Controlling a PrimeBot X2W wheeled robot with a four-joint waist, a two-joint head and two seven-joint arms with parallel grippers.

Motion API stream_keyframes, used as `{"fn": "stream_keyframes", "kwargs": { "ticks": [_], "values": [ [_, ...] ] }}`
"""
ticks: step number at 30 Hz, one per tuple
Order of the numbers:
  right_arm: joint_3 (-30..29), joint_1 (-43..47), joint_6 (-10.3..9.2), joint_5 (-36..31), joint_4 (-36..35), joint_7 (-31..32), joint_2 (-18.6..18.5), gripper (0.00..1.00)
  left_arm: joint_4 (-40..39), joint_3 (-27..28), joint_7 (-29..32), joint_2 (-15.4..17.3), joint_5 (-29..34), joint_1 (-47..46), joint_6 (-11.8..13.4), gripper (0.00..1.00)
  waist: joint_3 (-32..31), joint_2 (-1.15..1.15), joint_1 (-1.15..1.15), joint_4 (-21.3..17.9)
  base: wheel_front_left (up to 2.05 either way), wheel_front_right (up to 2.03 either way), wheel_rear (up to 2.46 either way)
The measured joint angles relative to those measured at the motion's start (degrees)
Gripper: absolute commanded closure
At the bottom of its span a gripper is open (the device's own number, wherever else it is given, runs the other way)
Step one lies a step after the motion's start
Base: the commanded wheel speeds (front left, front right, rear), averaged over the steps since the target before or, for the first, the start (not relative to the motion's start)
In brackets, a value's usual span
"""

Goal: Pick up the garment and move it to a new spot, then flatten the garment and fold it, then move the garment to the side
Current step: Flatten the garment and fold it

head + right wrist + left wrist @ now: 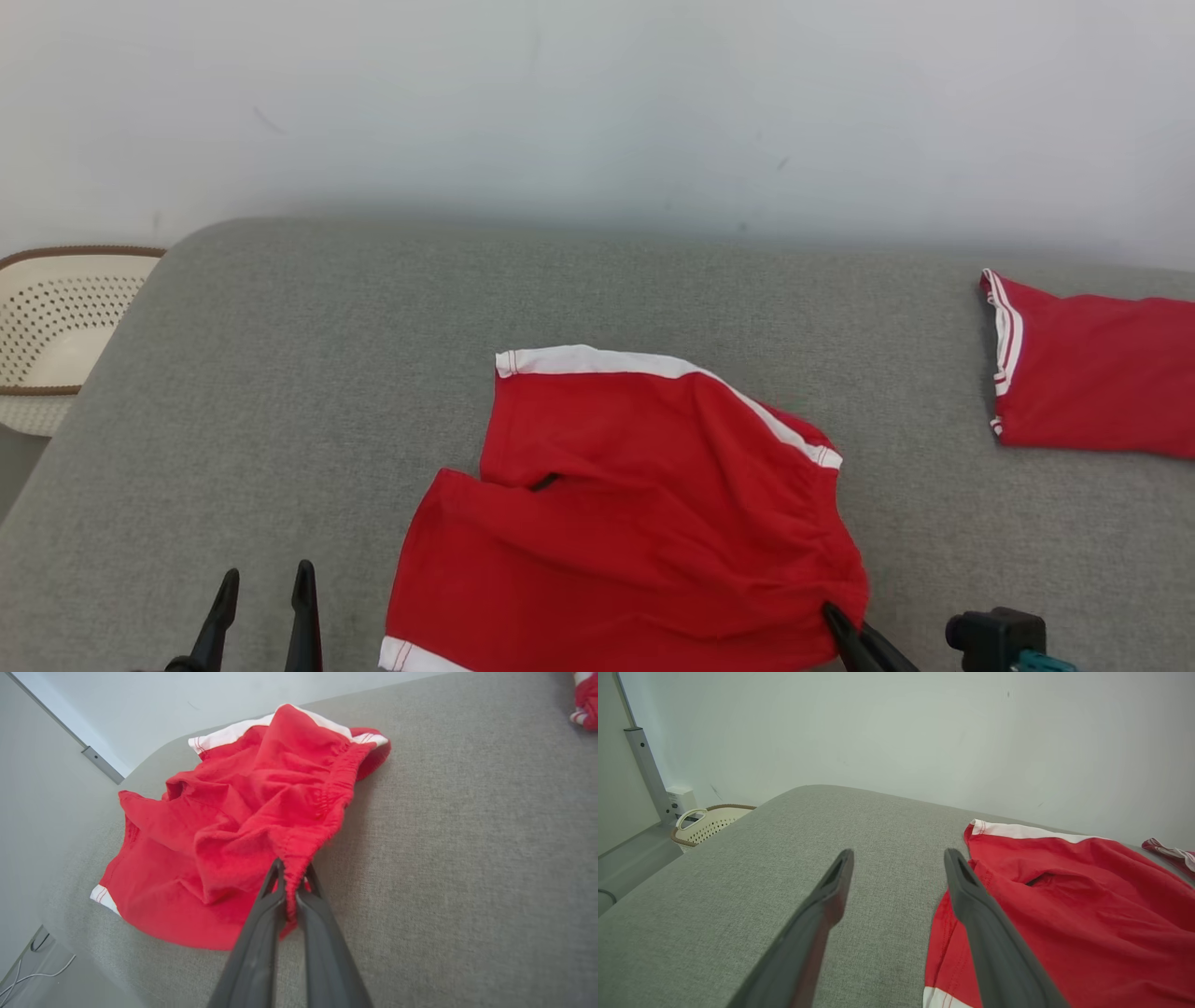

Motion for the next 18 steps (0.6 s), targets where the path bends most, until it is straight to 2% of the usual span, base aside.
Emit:
{"fn": "stream_keyframes", "kwargs": {
  "ticks": [6,8,13,18],
  "values": [
    [-5.3,8.1,0.00,-1.5,-13.7,7.9,1.4,1.00,0.1,0.2,0.0,-0.2,0.1,0.0,-0.1,0.00,-0.4,0.00,-0.01,-0.8,0.00,0.00,0.00],
    [-6.5,9.3,0.00,-0.9,-16.0,9.1,2.2,1.00,0.1,0.5,0.0,-0.3,0.1,0.0,-0.4,0.00,-0.5,0.00,-0.01,-0.8,0.00,0.00,0.00],
    [-6.7,8.9,0.00,-2.1,-17.2,9.5,1.7,1.00,0.1,0.6,0.0,-0.9,0.4,0.4,-0.7,0.00,-0.8,0.00,-0.01,-0.2,0.00,0.00,0.00],
    [-6.0,3.0,0.00,-3.8,-12.9,7.4,1.8,1.00,0.5,1.1,0.0,-1.4,0.6,0.9,-1.1,0.00,-0.9,0.00,-0.01,0.5,0.00,0.00,0.00]
  ]
}}
